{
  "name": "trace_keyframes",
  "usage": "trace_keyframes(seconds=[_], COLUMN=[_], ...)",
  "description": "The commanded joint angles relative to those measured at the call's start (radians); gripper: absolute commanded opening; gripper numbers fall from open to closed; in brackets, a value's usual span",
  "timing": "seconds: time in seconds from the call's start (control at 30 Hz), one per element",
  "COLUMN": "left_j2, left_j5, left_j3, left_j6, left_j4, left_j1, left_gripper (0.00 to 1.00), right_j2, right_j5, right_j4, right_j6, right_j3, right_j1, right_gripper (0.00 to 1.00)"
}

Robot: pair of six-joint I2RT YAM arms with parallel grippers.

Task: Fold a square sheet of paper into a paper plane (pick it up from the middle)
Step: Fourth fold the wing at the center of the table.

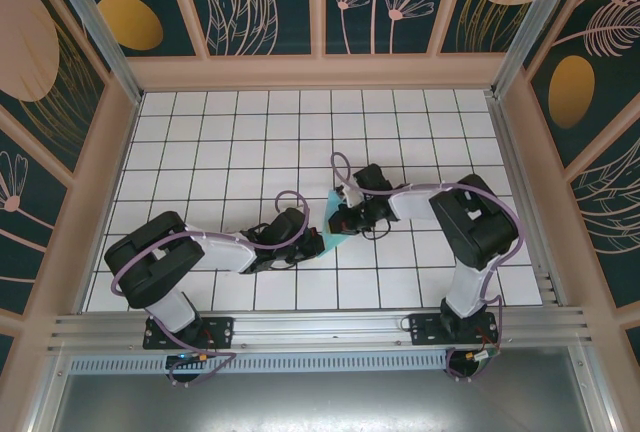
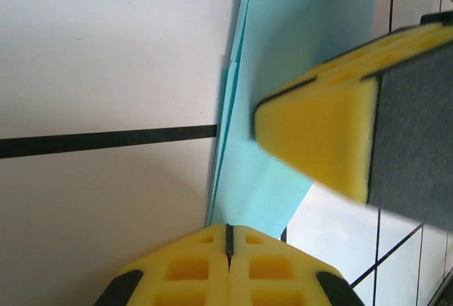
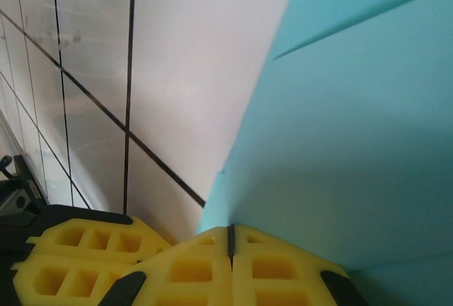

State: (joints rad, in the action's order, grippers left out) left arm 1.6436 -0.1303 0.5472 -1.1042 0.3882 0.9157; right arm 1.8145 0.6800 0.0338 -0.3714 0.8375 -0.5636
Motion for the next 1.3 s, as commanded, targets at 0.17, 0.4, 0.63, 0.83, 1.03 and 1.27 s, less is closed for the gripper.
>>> trace_keyframes(seconds=[0.17, 0.4, 0.63, 0.83, 1.03, 1.27], left_j2=[0.055, 0.038, 0.029, -0.023, -0.090, -0.164], left_j5=[-0.044, -0.045, -0.042, -0.018, 0.076, 0.246], left_j3=[-0.041, -0.035, -0.003, 0.096, 0.209, 0.257], left_j6=[0.019, 0.028, 0.048, 0.078, 0.144, 0.230], left_j4=[-0.166, -0.164, -0.160, -0.152, -0.227, -0.324], left_j1=[0.005, 0.005, 0.005, -0.001, -0.021, -0.056], left_gripper=[0.00, 0.00, 0.00, 0.15, 0.57, 0.91], right_j2=[0.048, 0.064, 0.024, -0.111, -0.251, -0.260], right_j5=[-0.166, -0.209, -0.232, -0.202, -0.143, -0.119], right_j4=[-0.010, -0.032, 0.007, 0.036, -0.044, -0.130], right_j6=[0.042, 0.002, -0.028, -0.100, -0.236, -0.343], right_j3=[0.040, 0.095, 0.163, 0.105, -0.063, -0.133], right_j1=[0.140, 0.245, 0.298, 0.285, 0.265, 0.196], right_gripper=[0.00, 0.00, 0.00, 0.12, 0.35, 0.43])
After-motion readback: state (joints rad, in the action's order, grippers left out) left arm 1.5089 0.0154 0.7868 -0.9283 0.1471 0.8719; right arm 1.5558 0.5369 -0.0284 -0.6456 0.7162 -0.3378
